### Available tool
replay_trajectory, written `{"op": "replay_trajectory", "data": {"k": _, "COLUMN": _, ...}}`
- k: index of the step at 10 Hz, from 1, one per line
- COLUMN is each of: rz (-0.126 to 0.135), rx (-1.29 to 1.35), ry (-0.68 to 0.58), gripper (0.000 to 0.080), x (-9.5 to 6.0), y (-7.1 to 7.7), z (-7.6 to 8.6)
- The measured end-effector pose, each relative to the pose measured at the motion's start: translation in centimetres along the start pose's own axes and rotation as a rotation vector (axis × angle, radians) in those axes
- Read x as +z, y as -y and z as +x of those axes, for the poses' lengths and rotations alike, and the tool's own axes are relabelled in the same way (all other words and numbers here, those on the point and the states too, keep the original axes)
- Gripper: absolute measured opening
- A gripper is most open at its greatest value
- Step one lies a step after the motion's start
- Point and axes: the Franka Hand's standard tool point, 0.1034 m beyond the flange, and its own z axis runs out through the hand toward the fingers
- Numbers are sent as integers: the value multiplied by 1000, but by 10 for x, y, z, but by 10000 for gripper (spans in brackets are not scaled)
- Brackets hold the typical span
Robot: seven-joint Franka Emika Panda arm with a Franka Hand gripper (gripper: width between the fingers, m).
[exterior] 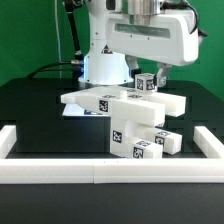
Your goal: Assemble chair
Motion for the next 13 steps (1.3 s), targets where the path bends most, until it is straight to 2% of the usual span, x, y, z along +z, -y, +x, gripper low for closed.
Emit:
{"op": "replay_trajectory", "data": {"k": 1, "rz": -1, "rx": -44, "ry": 0, "gripper": 609, "x": 0, "y": 1, "z": -1}}
{"op": "replay_trajectory", "data": {"k": 2, "rz": -2, "rx": -59, "ry": 0, "gripper": 638, "x": 0, "y": 2, "z": -4}}
{"op": "replay_trajectory", "data": {"k": 6, "rz": -5, "rx": -462, "ry": -2, "gripper": 649, "x": 1, "y": 3, "z": -6}}
{"op": "replay_trajectory", "data": {"k": 13, "rz": -5, "rx": -964, "ry": -3, "gripper": 649, "x": 0, "y": 3, "z": -5}}
